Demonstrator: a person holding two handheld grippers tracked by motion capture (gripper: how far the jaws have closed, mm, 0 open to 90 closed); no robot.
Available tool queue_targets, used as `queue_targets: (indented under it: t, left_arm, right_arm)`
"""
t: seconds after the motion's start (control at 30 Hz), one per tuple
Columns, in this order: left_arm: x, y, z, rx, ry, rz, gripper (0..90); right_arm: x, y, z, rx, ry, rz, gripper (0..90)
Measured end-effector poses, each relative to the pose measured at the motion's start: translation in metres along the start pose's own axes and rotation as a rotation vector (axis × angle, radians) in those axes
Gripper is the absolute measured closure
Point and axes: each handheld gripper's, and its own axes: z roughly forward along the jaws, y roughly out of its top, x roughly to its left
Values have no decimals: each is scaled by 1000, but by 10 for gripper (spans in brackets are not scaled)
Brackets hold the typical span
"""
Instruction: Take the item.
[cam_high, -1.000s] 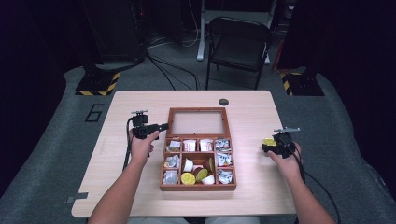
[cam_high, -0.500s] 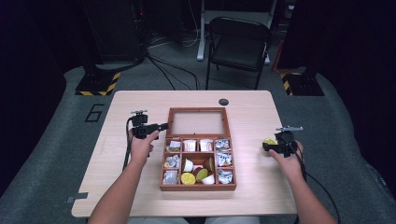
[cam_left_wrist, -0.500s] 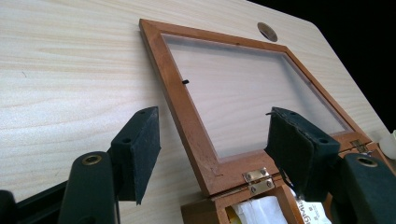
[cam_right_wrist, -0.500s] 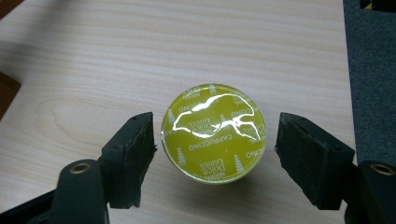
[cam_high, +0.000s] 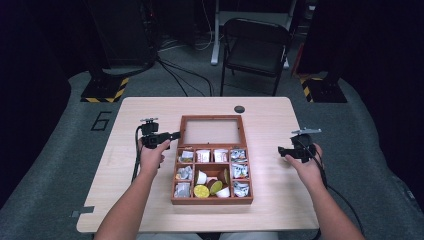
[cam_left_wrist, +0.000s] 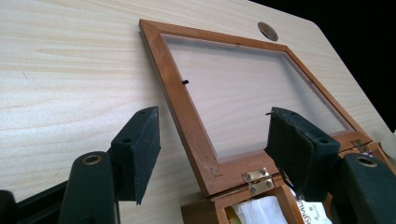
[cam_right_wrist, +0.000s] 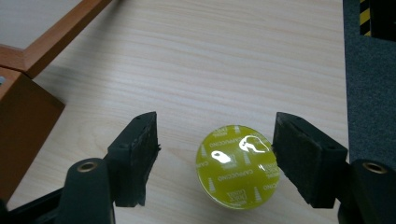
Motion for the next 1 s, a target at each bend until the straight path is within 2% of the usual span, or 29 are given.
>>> queue_targets:
  t: [0.23, 0.4, 0.5, 0.6, 0.67, 0.7, 0.73, 0.93, 1.0]
  left_arm:
    - [0, 0, 1, 11, 1, 15, 346]
    - [-1, 0, 1, 11, 0, 14, 346]
    - [0, -1, 2, 6, 3, 15, 347]
    - [-1, -1, 2, 13, 3, 7, 346]
    - [-1, -1, 3, 14, 0, 16, 347]
    - [-2, -1, 3, 15, -3, 11, 347]
    - [-2, -1, 3, 15, -3, 11, 346]
    - [-3, 0, 5, 15, -5, 17, 347]
    - [-4, 0, 7, 12, -8, 4, 347]
  right_arm:
    - [16, 15, -4, -12, 21, -36, 326]
    - [25, 22, -9, -22, 41, -37, 332]
    - [37, 31, -16, -42, 66, -52, 342]
    - [44, 35, -19, -43, 83, -58, 343]
    - [51, 40, -20, -46, 94, -76, 350]
    - [57, 44, -20, -54, 105, -96, 359]
    - [57, 44, -20, -54, 105, -96, 359]
    - [77, 53, -16, -53, 132, -127, 371]
    - [82, 55, -14, -56, 143, -133, 368]
